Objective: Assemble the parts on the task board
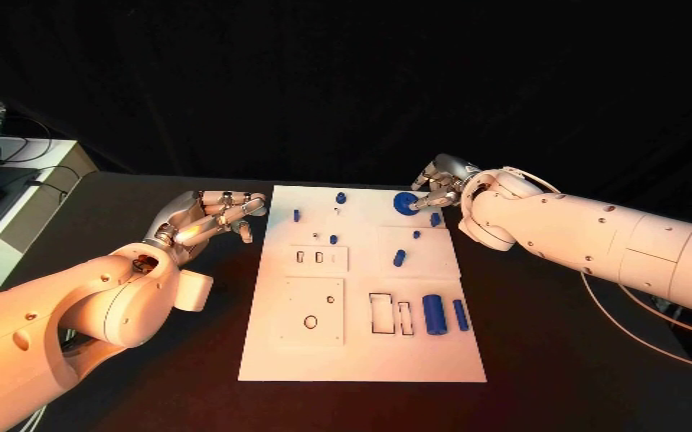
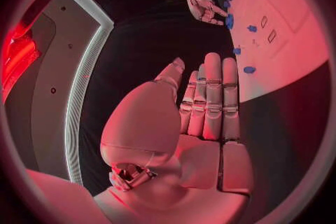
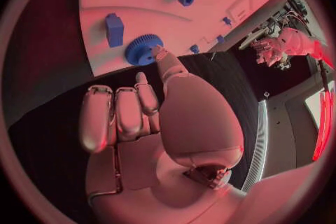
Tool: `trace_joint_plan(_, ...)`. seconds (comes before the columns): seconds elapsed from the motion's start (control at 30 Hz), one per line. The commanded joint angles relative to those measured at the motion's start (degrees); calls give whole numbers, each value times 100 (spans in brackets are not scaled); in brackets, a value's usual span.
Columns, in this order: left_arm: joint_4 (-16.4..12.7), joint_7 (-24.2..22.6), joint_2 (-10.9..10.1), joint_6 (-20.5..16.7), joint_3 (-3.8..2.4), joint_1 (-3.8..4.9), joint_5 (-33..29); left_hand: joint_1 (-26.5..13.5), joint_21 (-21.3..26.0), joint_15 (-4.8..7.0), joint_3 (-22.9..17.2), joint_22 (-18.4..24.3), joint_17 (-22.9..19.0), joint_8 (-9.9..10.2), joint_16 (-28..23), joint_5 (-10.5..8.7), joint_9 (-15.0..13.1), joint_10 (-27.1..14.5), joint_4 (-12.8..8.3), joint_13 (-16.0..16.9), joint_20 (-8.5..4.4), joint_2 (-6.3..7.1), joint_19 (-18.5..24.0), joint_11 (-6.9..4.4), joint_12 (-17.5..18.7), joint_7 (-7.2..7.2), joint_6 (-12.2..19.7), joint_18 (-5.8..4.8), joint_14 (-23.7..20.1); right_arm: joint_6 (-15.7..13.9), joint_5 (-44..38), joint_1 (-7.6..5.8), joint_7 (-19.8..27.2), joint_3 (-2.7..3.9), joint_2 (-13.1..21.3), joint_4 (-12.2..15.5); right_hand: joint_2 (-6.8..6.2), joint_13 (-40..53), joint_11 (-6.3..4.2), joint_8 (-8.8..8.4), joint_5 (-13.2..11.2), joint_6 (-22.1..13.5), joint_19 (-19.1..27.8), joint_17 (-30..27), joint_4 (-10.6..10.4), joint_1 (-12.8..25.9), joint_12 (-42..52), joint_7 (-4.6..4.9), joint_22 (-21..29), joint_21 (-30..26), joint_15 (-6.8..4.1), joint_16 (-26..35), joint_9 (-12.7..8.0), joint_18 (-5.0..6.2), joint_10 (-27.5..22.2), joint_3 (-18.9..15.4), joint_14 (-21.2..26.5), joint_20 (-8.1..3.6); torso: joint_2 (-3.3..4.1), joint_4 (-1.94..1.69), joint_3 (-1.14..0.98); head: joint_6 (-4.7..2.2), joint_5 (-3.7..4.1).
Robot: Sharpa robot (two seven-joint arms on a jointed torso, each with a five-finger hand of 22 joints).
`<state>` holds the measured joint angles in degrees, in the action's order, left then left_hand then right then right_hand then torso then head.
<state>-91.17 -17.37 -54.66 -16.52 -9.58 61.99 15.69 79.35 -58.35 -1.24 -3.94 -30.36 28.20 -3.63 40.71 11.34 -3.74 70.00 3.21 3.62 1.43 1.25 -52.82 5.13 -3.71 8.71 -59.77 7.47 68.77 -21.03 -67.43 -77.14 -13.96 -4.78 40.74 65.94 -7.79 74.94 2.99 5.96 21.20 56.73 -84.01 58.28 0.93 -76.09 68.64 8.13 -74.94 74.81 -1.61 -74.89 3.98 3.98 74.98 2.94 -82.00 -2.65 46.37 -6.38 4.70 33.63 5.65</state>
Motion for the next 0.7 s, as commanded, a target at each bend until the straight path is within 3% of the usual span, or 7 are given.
trace_joint_plan(0.03, -7, -52, 16, 102, -5, 0, 26, 31, -28, 19, 5, -5, -2, -8, 40, 3, -2, -37, -27, -3, 1, -26, 16, -1, -3, 4, 9, 61, -33, 117, 18, 15, -54, 0, -41, -38, -21, 248, -39, 37, 27, -66, -322, 9, -24, 18, 17, 78, -1085, 27, -3, -14, -7, -6, -1, 12, -30, 28, -3, 5, -3, 9, 0)
trace_joint_plan(0.47, 2, -40, 28, 105, -5, 0, 28, 31, -28, 19, 5, -5, -2, -8, 40, 3, -2, -37, -27, -3, 1, -26, 16, -1, -3, 4, 9, 61, -33, 175, 67, 63, -70, -14, -251, -276, -1, 254, -43, 34, 22, -40, -318, 18, -1, 19, 6, 73, -1086, 31, -7, 1, -7, -9, -1, 24, -33, 25, -1, -7, -4, 35, -14)
trace_joint_plan(0.67, 7, -33, 30, 106, -5, -1, 29, 33, -40, 19, 1, 4, -9, -7, 43, 2, -1, -36, -40, -2, 4, -39, 22, -2, -6, 6, 6, 65, -35, 198, 46, 77, -59, -18, -275, -313, 116, 272, -65, 35, 53, 82, -314, 29, 90, 32, 9, 48, -1086, 36, -23, 20, -8, -13, 21, 81, -37, 13, 0, 10, -7, 52, -33)
trace_joint_plan(0.7, 7, -31, 29, 105, -5, -1, 29, 33, -40, 19, 1, 4, -9, -7, 43, 2, -1, -36, -40, -2, 4, -39, 22, -2, -6, 6, 6, 65, -35, 197, 45, 79, -53, -18, -275, -313, 176, 282, -82, -18, 73, 147, -314, 38, 181, 82, 3, 32, -1087, 43, -45, 28, -23, -17, 33, 93, -45, -1, 2, 13, -7, 54, -36)
